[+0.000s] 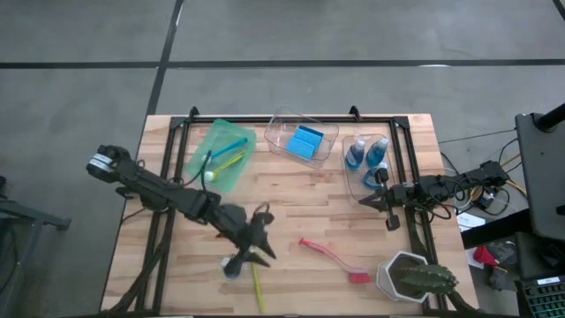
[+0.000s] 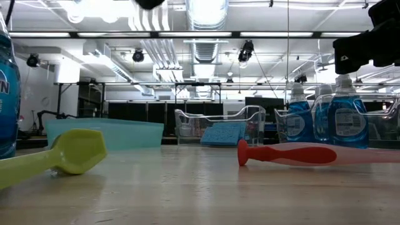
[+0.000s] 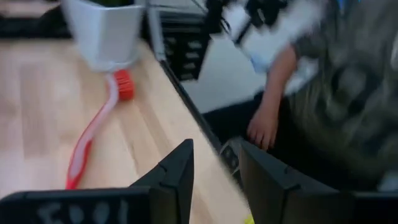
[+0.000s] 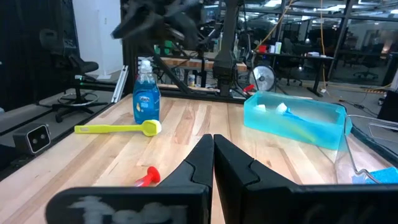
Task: Pick & Place Kitchen Sink Supplies
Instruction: Put the green dishwashing brush into the light blue bin
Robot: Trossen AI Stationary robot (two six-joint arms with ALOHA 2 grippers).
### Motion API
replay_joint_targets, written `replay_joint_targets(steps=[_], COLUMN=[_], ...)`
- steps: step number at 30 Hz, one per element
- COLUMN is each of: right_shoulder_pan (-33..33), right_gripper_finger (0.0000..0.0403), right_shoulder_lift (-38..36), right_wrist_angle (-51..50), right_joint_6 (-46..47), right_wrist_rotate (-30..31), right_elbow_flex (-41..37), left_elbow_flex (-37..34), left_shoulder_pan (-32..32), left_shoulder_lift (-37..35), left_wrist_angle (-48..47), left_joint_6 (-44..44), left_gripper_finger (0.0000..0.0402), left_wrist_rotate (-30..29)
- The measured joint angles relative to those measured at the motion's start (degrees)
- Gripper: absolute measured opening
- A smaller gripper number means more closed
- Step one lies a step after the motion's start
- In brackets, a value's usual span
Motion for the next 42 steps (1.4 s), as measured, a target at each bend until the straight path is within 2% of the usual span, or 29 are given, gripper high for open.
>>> replay_joint_targets(steps=[3,5,11,16,19,24,31,38,42], right_shoulder_pan=[0.0,0.02,0.0,0.0,0.02,0.0,0.0,0.0,0.01], right_gripper_finger=[0.0008,0.0008,0.0008,0.0008,0.0008,0.0008,0.0008,0.0008,0.0008], right_shoulder_lift=[0.0,0.0,-0.02,0.0,0.0,0.0,0.0,-0.02,0.0], right_wrist_angle=[0.0,0.0,0.01,0.0,0.0,0.0,0.0,0.0,0.0], right_joint_6=[0.0,-0.01,0.0,-0.01,0.0,-0.01,0.0,0.0,0.0], right_wrist_rotate=[0.0,0.0,0.0,0.0,0.0,0.0,0.0,0.0,0.0], right_elbow_flex=[0.0,0.0,0.0,0.0,0.0,0.0,0.0,0.0,0.0], left_elbow_flex=[1.34,1.65,2.66,8.44,12.6,16.73,16.9,16.99,16.94], left_shoulder_pan=[-2.46,-3.46,-4.39,-4.94,-5.72,-6.6,-8.1,-10.05,-10.33], left_shoulder_lift=[1.83,2.99,6.22,8.98,10.85,14.47,18.13,22.03,23.49], left_wrist_angle=[-3.32,-3.95,-5.36,-16.69,-24.67,-32.62,-32.71,-33.13,-33.15], left_joint_6=[13.29,18.53,19.34,19.91,23.25,27.84,28.76,33.6,34.23], left_gripper_finger=[0.0119,0.0119,0.0119,0.0119,0.0119,0.0119,0.0119,0.0119,0.0119], left_wrist_rotate=[-0.16,-1.15,-3.55,-3.91,-6.54,-9.81,-10.61,-17.03,-18.0])
